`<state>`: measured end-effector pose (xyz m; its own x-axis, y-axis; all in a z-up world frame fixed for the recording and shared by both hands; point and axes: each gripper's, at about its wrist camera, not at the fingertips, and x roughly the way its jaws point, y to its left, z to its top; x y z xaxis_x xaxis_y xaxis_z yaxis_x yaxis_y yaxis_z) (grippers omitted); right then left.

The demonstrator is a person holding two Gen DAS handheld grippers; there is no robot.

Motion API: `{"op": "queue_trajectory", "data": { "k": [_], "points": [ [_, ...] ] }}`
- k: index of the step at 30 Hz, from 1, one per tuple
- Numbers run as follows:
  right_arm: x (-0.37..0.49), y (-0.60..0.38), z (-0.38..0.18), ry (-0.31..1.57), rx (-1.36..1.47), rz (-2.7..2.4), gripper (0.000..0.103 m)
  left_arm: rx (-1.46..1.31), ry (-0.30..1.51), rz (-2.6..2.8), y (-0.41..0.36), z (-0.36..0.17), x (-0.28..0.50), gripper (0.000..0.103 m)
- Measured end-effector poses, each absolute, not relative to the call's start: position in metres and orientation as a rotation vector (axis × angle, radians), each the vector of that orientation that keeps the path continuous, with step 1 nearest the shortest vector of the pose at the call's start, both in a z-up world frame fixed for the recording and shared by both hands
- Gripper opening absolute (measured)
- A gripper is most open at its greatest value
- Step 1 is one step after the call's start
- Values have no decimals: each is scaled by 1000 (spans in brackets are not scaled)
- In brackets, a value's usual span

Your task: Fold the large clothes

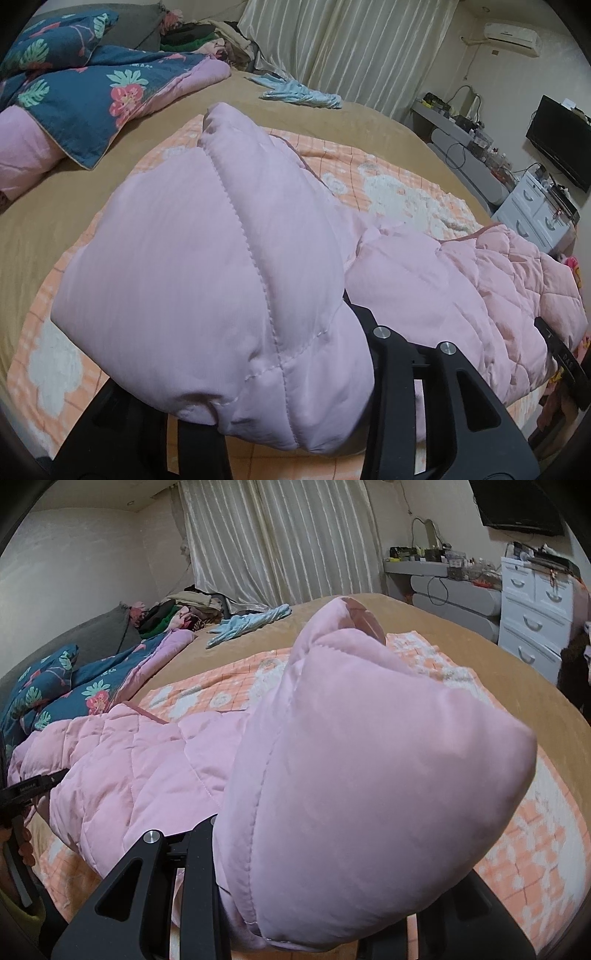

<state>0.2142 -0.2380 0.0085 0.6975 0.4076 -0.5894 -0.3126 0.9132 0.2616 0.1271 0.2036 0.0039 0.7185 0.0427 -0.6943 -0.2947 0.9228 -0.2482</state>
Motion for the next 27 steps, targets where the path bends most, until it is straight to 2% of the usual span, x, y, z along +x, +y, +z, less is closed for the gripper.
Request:
{"op": "queue_trajectory", "data": {
  "k": [20, 23, 27],
  "points": [
    [204, -264, -40, 816, 282, 354, 37, -363, 790, 191, 206, -35, 100, 38],
    [209, -267, -51, 861, 312, 335, 42, -368, 791, 191, 205, -43, 95, 41],
    [212, -271, -65, 895, 332, 321, 54, -384, 792, 189, 209, -54, 90, 47]
  ]
}}
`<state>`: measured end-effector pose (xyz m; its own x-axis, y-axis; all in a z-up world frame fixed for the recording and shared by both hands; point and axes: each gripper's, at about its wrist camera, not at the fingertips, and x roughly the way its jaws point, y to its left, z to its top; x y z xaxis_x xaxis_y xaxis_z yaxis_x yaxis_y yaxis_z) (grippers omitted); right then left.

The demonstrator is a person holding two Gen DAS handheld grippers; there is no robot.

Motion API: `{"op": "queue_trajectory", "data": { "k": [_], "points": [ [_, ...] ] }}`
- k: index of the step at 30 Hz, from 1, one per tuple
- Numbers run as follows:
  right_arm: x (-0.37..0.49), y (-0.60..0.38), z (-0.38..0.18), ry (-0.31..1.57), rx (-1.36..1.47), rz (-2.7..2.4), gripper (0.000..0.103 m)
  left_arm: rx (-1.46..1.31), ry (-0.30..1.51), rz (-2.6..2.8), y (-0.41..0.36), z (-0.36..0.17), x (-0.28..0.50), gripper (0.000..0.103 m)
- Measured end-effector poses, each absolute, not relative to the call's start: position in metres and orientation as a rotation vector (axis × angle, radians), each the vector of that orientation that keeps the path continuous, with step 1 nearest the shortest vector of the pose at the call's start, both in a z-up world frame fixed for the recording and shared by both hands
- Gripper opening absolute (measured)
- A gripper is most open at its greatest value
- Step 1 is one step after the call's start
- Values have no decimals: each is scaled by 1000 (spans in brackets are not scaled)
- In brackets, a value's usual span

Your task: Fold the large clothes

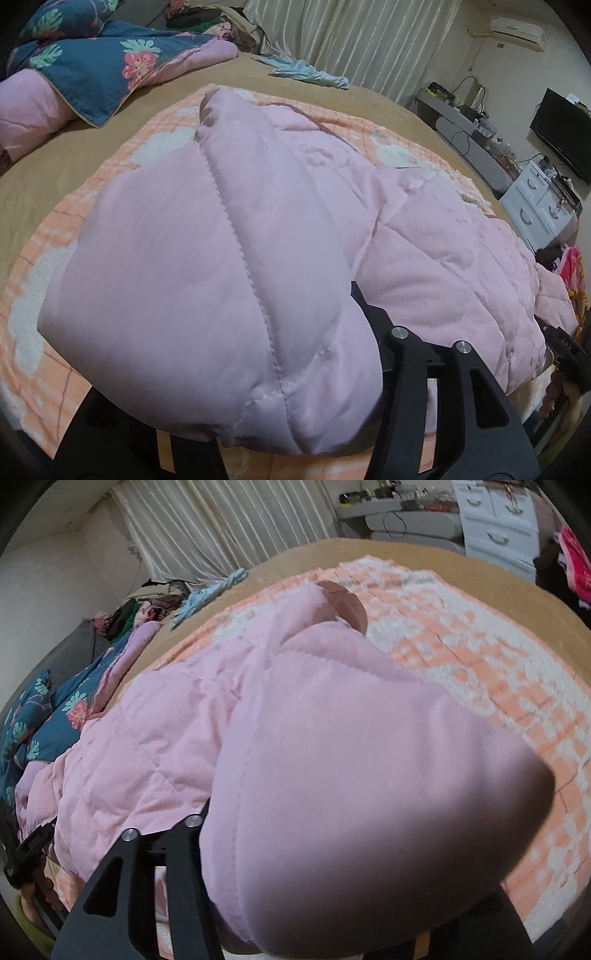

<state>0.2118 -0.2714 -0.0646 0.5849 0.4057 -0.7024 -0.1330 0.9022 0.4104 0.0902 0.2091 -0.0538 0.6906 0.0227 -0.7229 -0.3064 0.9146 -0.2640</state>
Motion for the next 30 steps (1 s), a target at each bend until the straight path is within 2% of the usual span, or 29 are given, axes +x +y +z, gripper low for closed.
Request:
{"op": "queue_trajectory", "data": {
  "k": [5, 7, 9, 12, 14, 18, 30],
  "points": [
    [210, -282, -76, 915, 384, 324, 66, -415, 793, 182, 214, -60, 86, 53],
    [209, -286, -78, 922, 396, 310, 80, -425, 794, 187, 214, -61, 83, 58],
    [206, -289, -79, 925, 397, 283, 89, -432, 799, 195, 216, -61, 81, 64],
    [202, -298, -81, 928, 414, 278, 93, -445, 804, 206, 218, -59, 74, 73],
    [199, -304, -79, 929, 420, 273, 94, -444, 811, 224, 217, -57, 69, 83],
    [188, -310, -70, 917, 394, 261, 94, -424, 822, 250, 217, -49, 58, 94],
    [144, -323, -29, 812, 258, 195, 98, -369, 787, 291, 212, -17, 15, 94]
  ]
}}
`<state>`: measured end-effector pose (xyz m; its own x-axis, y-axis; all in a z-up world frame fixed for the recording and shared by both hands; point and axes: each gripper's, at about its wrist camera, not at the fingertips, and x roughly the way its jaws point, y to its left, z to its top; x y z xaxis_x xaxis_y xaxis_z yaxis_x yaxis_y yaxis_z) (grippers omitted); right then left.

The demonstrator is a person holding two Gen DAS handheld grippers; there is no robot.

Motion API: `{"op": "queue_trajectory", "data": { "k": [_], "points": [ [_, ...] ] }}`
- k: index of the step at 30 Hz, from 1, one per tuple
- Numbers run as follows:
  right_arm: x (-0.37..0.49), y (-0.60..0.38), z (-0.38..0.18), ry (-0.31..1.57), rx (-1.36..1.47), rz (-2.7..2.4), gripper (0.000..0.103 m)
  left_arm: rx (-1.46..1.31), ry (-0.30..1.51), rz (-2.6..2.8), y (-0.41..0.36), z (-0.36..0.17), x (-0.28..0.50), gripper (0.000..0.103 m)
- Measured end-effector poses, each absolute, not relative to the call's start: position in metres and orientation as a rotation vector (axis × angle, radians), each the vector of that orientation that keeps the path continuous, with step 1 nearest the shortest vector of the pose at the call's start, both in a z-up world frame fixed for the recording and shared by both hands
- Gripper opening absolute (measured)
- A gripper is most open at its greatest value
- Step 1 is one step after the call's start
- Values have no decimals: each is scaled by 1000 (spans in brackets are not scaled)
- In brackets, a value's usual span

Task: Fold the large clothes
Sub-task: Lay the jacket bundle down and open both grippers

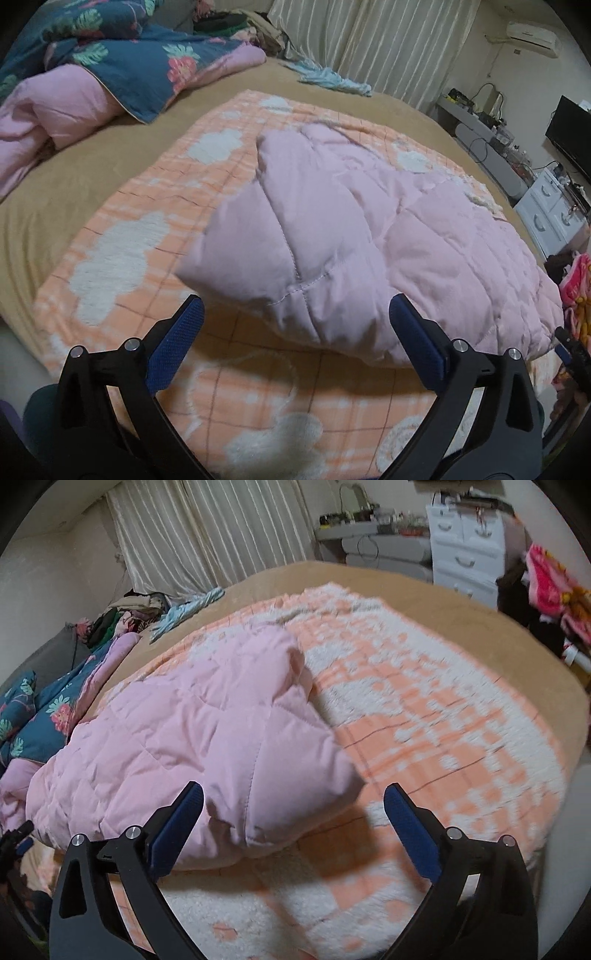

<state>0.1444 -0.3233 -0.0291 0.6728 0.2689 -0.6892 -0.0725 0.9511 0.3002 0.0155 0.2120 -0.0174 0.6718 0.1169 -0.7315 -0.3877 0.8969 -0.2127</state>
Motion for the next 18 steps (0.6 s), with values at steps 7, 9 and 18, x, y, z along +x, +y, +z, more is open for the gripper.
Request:
{"op": "queue_trajectory", "data": {
  "k": [7, 9, 18],
  "points": [
    [110, -328, 5, 721, 202, 192, 99, -341, 730, 283, 201, 14, -8, 94],
    [102, -326, 14, 697, 184, 201, 99, -333, 715, 274, 195, 21, -13, 94],
    [62, -305, 59, 591, 103, 265, 99, -297, 650, 217, 163, 49, -25, 94]
  ]
}}
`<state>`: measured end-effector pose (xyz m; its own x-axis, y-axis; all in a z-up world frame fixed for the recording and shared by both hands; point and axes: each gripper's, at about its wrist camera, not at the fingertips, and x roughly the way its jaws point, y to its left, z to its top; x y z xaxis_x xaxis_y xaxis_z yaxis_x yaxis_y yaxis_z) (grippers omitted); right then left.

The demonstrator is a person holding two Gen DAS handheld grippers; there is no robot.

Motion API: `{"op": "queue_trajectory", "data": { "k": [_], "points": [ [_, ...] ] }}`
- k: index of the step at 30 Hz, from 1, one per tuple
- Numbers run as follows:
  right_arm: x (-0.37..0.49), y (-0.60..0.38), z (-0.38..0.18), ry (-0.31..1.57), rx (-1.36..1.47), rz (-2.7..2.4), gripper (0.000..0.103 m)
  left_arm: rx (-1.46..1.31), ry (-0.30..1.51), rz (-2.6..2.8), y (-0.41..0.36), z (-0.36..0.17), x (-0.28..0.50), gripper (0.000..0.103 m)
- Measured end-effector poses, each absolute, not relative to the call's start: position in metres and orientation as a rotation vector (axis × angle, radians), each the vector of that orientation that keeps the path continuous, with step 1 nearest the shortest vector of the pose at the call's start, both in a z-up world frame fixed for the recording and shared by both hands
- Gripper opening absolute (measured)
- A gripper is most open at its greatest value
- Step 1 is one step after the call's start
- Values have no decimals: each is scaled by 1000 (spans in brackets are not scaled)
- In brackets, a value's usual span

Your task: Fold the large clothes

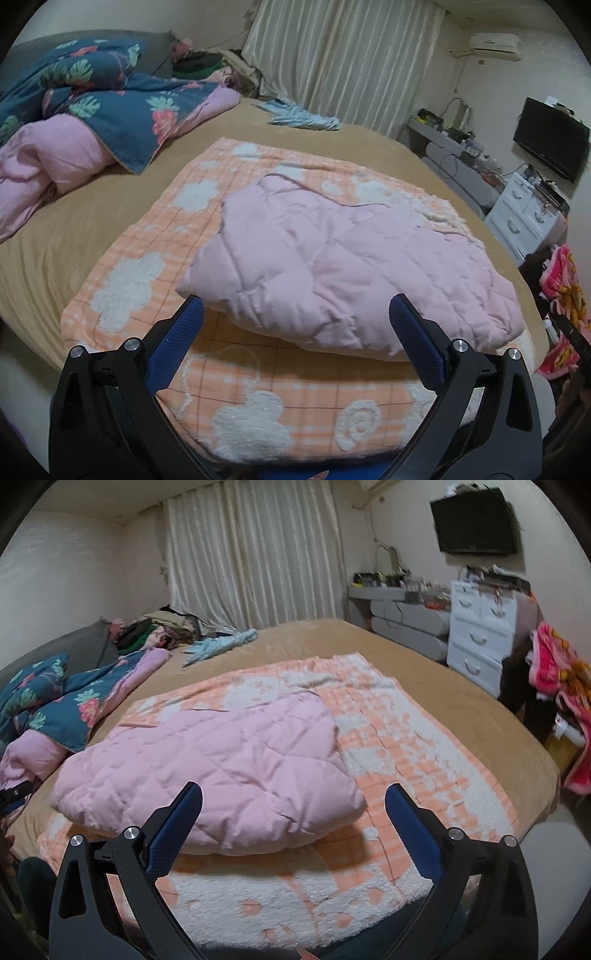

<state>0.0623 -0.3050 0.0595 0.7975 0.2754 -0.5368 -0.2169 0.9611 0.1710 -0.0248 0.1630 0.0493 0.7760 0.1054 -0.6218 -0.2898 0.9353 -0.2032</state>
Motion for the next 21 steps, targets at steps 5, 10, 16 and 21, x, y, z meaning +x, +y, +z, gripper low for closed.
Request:
{"op": "queue_trajectory", "data": {
  "k": [5, 10, 16, 21],
  "points": [
    [44, -289, 75, 568, 74, 315, 99, -273, 647, 169, 139, 50, -29, 94],
    [29, -268, 80, 570, 39, 372, 99, -250, 666, 126, 116, 41, -32, 94],
    [15, -238, 65, 613, -20, 434, 99, -198, 705, 53, 86, 26, -35, 94],
    [7, -223, 44, 670, 3, 455, 99, -163, 729, 37, 71, 16, -36, 94]
  ]
}}
